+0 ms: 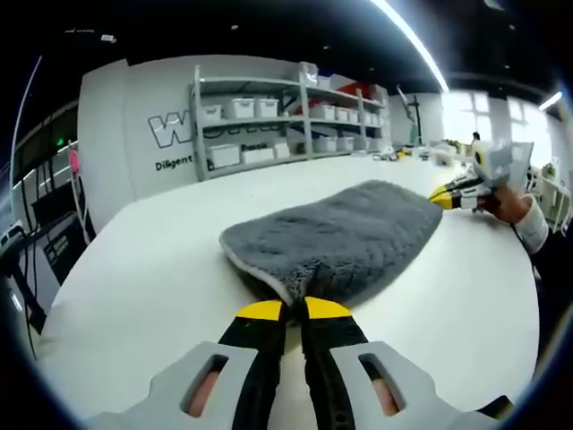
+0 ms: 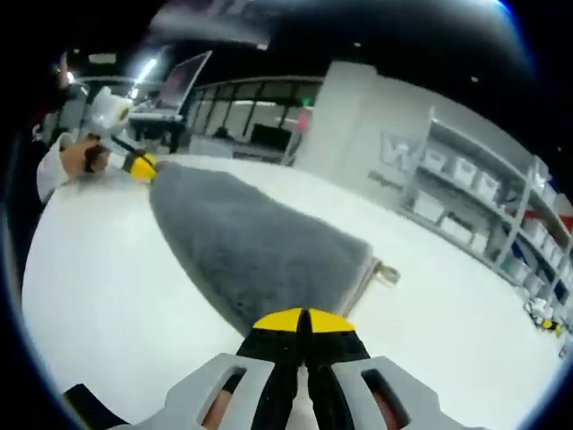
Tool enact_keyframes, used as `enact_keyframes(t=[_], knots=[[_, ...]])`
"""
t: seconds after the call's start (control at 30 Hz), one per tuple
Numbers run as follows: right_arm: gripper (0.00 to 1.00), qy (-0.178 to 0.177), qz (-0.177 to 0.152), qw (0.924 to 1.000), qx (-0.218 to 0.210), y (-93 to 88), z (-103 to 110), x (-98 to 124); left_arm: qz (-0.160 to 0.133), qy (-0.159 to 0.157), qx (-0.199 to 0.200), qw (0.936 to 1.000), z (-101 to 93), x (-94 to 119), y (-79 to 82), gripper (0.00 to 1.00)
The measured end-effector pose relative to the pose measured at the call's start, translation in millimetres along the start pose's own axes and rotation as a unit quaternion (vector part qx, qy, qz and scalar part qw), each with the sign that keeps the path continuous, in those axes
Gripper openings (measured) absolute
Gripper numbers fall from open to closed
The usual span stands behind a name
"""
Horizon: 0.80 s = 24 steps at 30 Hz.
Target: Open the folded towel by lifting each exposed corner and separating the folded layers until the towel lies flat within the target outline without major curled edges
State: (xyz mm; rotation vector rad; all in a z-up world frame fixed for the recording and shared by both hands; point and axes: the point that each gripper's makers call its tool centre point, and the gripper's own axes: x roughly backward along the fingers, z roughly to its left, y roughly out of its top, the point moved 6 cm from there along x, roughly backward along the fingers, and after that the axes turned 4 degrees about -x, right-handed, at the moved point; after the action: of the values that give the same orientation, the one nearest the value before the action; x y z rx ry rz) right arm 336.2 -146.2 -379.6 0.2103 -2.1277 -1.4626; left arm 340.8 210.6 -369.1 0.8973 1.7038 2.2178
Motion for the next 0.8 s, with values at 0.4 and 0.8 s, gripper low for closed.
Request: enact_keyframes(t=[0.4, 0.8], knots=[[0.00, 0.000, 0.014, 0.9999, -0.007, 0.4, 0.1, -2.4, 0.004, -0.004, 0.017, 0.9998, 1.9, -1.0, -0.8, 0.06], [0.00, 0.026, 0.075, 0.9967, 0.019, 7.3, -8.1, -12.2, 0.011, -0.021, 0.034, 0.9991, 3.2, -2.8, -2.7, 0.05]])
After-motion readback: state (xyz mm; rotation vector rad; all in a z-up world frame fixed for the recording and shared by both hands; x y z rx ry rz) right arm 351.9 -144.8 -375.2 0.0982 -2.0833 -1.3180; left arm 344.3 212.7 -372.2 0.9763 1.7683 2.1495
